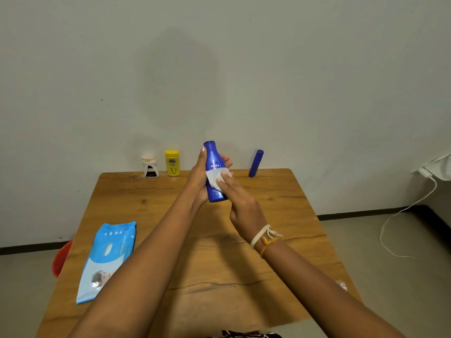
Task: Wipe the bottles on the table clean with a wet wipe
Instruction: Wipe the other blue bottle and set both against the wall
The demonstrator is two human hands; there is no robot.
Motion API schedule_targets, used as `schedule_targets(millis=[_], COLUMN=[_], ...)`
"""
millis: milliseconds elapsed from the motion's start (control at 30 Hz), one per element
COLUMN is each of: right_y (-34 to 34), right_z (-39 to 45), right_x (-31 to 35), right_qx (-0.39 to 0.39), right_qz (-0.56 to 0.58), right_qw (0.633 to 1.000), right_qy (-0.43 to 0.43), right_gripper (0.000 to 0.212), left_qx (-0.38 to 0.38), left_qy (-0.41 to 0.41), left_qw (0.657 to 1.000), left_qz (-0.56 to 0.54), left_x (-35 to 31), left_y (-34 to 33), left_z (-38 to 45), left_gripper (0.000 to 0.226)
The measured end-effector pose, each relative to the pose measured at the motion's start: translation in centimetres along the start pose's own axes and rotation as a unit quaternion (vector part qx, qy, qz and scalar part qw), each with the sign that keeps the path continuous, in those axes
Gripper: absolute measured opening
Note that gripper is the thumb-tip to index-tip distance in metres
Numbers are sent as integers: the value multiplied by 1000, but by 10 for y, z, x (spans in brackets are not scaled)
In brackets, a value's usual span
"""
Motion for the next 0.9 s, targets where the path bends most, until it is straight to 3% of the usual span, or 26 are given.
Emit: schedule_targets(millis=[133,367,533,733,800,900], right_y=[4,49,24,12,15,29], right_z=[-36,24,45,-18,-32,-24], right_x=[4,-12,-8,26,31,23], right_qx=[5,-152,-25,16,13,-67], right_qz=[45,101,84,64,89,131], right_qw=[999,978,992,998,996,988], right_qy=[7,-100,-95,-11,-5,-42], right_gripper=[46,40,43,53,50,44], left_qx=[-10,2,-5,0,24,34], left_qy=[17,22,21,70,71,53], left_qw=[999,1000,999,995,996,995], left_qz=[29,-8,-42,-70,-52,-76], left_x=[3,15,11,10,11,11], left_y=[8,-5,-18,-8,-6,-5], left_z=[-3,-9,-14,-15,-17,-20], left_gripper=[53,41,29,47,54,53])
Point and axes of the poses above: each hand's wrist, its own z-axis towards the middle knuckle, its own y-axis out of the back of the hand, x = y × z, the point moved 6 cm from there along z, towards the middle knuckle, and after that the axes turned 2 degrees about z, right-handed, at the moved point
